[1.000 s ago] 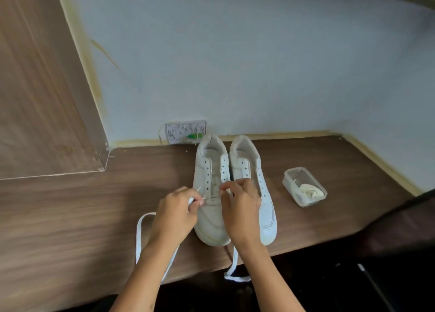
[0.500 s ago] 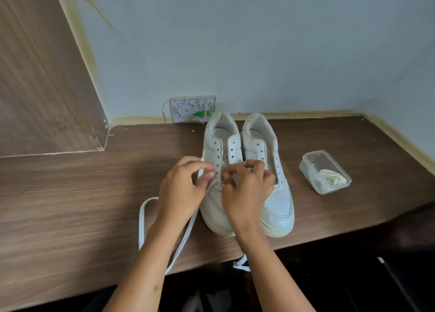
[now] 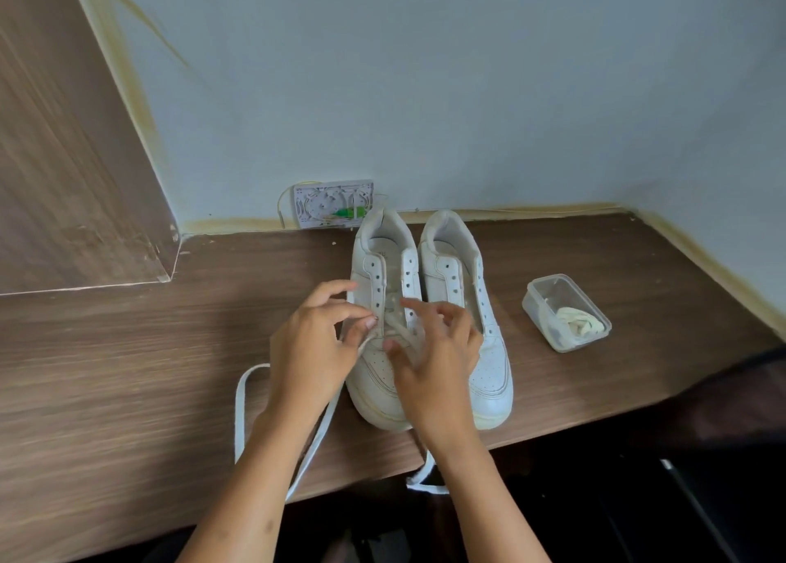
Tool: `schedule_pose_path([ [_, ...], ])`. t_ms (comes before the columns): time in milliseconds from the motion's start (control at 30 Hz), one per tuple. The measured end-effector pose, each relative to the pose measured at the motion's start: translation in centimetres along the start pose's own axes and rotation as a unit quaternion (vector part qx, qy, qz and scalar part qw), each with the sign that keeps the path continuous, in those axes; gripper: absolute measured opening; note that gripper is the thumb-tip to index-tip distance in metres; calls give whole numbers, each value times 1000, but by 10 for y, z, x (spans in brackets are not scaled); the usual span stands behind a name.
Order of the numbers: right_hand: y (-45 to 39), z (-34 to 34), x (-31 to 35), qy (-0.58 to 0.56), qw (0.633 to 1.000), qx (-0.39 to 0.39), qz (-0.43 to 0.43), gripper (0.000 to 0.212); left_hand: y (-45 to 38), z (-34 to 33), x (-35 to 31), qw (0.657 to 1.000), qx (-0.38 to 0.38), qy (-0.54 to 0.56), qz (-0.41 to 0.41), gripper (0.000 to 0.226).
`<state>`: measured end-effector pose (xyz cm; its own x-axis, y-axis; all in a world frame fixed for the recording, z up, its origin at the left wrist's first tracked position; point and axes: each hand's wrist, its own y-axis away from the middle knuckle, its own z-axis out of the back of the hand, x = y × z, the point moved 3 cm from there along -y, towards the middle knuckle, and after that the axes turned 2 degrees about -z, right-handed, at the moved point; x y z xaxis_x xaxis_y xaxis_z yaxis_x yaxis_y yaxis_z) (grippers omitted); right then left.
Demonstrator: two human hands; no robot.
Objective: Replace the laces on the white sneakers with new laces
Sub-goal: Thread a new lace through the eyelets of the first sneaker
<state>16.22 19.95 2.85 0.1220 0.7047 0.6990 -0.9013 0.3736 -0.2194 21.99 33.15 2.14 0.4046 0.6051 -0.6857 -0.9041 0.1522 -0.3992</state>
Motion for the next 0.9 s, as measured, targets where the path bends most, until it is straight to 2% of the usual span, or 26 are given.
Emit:
schedule_pose_path([
  [100,19,6,-8,39,996,-70,-27,103,-1,3,3,998,-56,-8,-8,8],
  [167,25,11,-13,67,991,-101,-52,121,-3,14,9,990,-140,0,9,6],
  [233,26,15,-18,65,990,-89,-84,131,-5,31,22,971,-228,16,67,13],
  [300,27,17,-20,62,990,-74,-104,135,-5,45,37,953,-260,5,157,21],
  [367,28,19,-20,65,990,-67,-109,137,-6,48,48,948,-212,-38,235,19],
  [400,28,19,-20,65,990,-64,-112,138,-7,44,49,953,-175,-49,241,20],
  [433,28,19,-20,65,989,-62,-116,139,-7,40,46,965,-143,-53,215,23],
  [500,26,19,-19,63,989,-57,-118,140,-10,29,31,990,-91,-62,92,28],
  [567,25,19,-19,58,989,-52,-123,141,-9,15,17,993,-41,-104,-25,27],
  [667,25,18,-20,55,989,-47,-129,142,-6,-1,7,988,-9,-126,-84,19],
  [767,24,19,-20,57,988,-40,-136,143,-7,3,9,984,-82,-144,-69,12],
  [833,24,19,-20,58,988,-36,-140,144,-9,20,19,975,-176,-134,16,13],
  [900,24,20,-20,61,987,-32,-143,144,-7,40,36,953,-255,-84,142,15],
])
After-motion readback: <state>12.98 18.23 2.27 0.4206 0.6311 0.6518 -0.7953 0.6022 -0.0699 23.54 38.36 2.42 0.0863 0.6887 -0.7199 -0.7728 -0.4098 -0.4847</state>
